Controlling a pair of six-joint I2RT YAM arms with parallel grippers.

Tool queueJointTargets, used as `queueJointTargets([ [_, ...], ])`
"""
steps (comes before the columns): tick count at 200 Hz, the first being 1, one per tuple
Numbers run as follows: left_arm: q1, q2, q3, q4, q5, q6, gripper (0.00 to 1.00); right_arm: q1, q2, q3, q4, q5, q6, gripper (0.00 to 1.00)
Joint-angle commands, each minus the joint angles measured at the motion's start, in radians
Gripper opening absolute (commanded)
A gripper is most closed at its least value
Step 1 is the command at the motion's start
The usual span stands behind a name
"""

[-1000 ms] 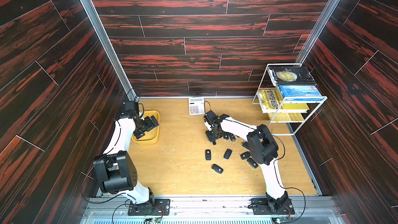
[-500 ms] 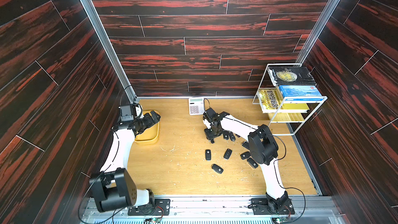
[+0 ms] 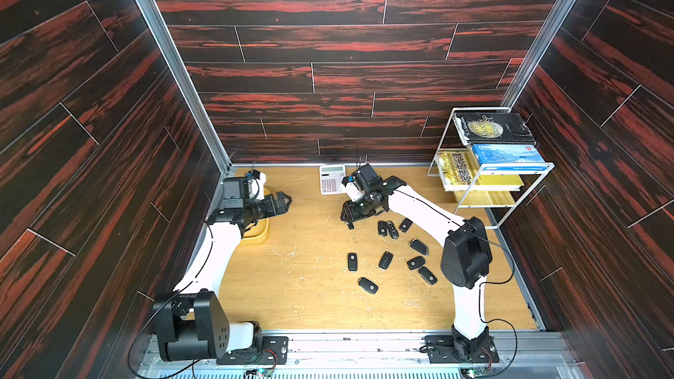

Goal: Place the car key into the storage box
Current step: Pick up the car key from the center of the board.

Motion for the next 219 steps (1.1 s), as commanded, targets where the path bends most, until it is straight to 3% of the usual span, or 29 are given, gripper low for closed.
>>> queueJointTargets([
  [1, -0.012, -0.142, -0.085, 0.149, 0.004, 0.032, 1.0, -0.029, -0.044, 0.0, 0.017, -0.123, 0.02, 0.28],
  [38, -0.029, -0.313, -0.251, 0.439, 0.021, -0.016, 1.0, -0.069, -0.111, -0.047, 0.082, -0.257, 0.047, 0.28],
  [54, -0.038, -0.311, -0.288, 0.538, 0.074, -0.09, 1.0, -0.087, -0.14, -0.073, 0.125, -0.339, 0.067, 0.28],
  [66, -0.066, -0.293, -0.271, 0.517, 0.115, -0.094, 1.0, -0.099, -0.155, -0.08, 0.147, -0.415, 0.081, 0.28],
  [116, -0.237, -0.371, -0.277, 0.469, 0.169, 0.14, 1.0, -0.123, -0.214, -0.153, 0.374, -0.732, 0.228, 0.29],
  [147, -0.24, -0.363, -0.22, 0.341, 0.203, 0.24, 1.0, -0.126, -0.221, -0.158, 0.429, -0.799, 0.268, 0.29],
  [172, -0.243, -0.335, -0.223, 0.338, 0.214, 0.27, 0.99, -0.128, -0.213, -0.161, 0.446, -0.819, 0.279, 0.29],
  [203, -0.26, -0.304, -0.325, 0.517, 0.243, 0.309, 0.95, -0.131, -0.193, -0.191, 0.483, -0.821, 0.285, 0.29],
  [219, -0.296, -0.291, -0.388, 0.614, 0.187, 0.364, 0.96, -0.139, -0.174, -0.211, 0.502, -0.815, 0.284, 0.29],
])
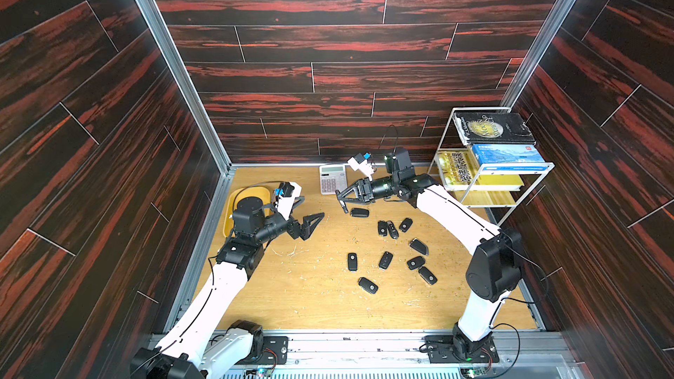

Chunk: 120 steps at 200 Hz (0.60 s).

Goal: Place the car key into the storage box
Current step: Pick up the car key from the center of the board.

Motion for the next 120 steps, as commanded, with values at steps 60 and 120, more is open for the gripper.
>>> queueJointTargets([
  [60, -0.143, 0.203, 0.018, 0.18, -0.069, 0.233, 0.97, -0.032, 0.114, -0.057, 0.129, -0.03, 0.03, 0.28],
  [120, -0.161, 0.338, 0.066, 0.308, -0.049, 0.236, 0.96, -0.051, 0.136, -0.03, 0.126, -0.013, -0.002, 0.29],
])
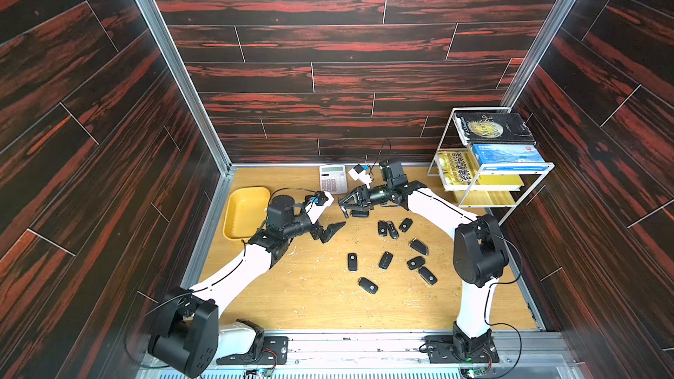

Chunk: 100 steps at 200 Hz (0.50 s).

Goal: Place the car key into the storage box
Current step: Pick up the car key from the center of the board.

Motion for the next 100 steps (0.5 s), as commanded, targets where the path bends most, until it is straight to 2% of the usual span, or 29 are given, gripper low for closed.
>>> queueJointTargets([
  [1, -0.005, 0.046, 0.026, 0.104, -0.001, -0.005, 0.96, -0.007, -0.012, 0.023, 0.028, -0.007, -0.023, 0.29],
  [48, -0.007, 0.084, 0.033, 0.115, -0.028, -0.107, 0.96, -0.018, -0.097, -0.048, 0.061, 0.061, -0.04, 0.29],
  [65, -0.007, 0.077, 0.08, 0.003, -0.058, -0.154, 0.97, -0.018, -0.118, -0.047, 0.031, 0.109, -0.072, 0.29],
  [87, -0.008, 0.059, 0.133, -0.064, -0.096, -0.322, 1.0, -0.018, -0.143, -0.067, 0.019, 0.167, -0.102, 0.29],
  [94, -0.008, 0.067, 0.193, -0.16, -0.138, -0.402, 1.0, -0.018, -0.15, -0.08, 0.023, 0.184, -0.11, 0.29],
  [100, -0.008, 0.087, 0.265, -0.282, -0.144, -0.421, 1.0, -0.017, -0.156, -0.095, 0.031, 0.201, -0.112, 0.29],
])
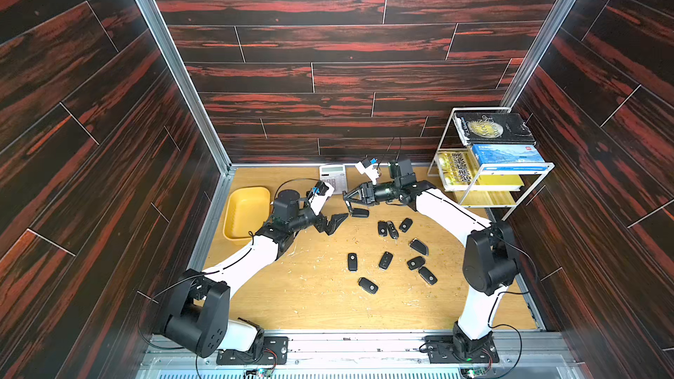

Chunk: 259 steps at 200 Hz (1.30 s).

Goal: Place the car key into the storage box
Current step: Pick up the car key from the center of the board.

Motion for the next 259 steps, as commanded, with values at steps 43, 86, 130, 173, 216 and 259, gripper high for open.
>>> queueJointTargets([
  [43, -0.024, 0.017, 0.278, -0.457, -0.039, -0.265, 1.0, -0.001, -0.103, -0.151, 0.112, 0.205, -0.042, 0.29],
  [86, -0.037, -0.02, 0.254, -0.499, -0.098, -0.3, 0.98, -0.001, -0.117, -0.129, 0.126, 0.289, -0.033, 0.29],
  [130, -0.047, -0.042, 0.169, -0.448, -0.097, -0.406, 0.78, -0.001, -0.089, -0.021, 0.058, 0.316, -0.052, 0.3],
  [173, -0.056, -0.001, 0.204, -0.494, -0.145, -0.43, 0.69, 0.009, -0.102, -0.005, 0.036, 0.319, -0.04, 0.3],
  [216, -0.094, -0.007, 0.224, -0.467, -0.187, -0.427, 0.71, 0.037, -0.103, -0.004, 0.014, 0.388, -0.05, 0.3],
  [259, -0.136, 0.023, 0.269, -0.49, -0.21, -0.415, 0.71, 0.058, -0.093, 0.009, 0.013, 0.411, -0.036, 0.3],
])
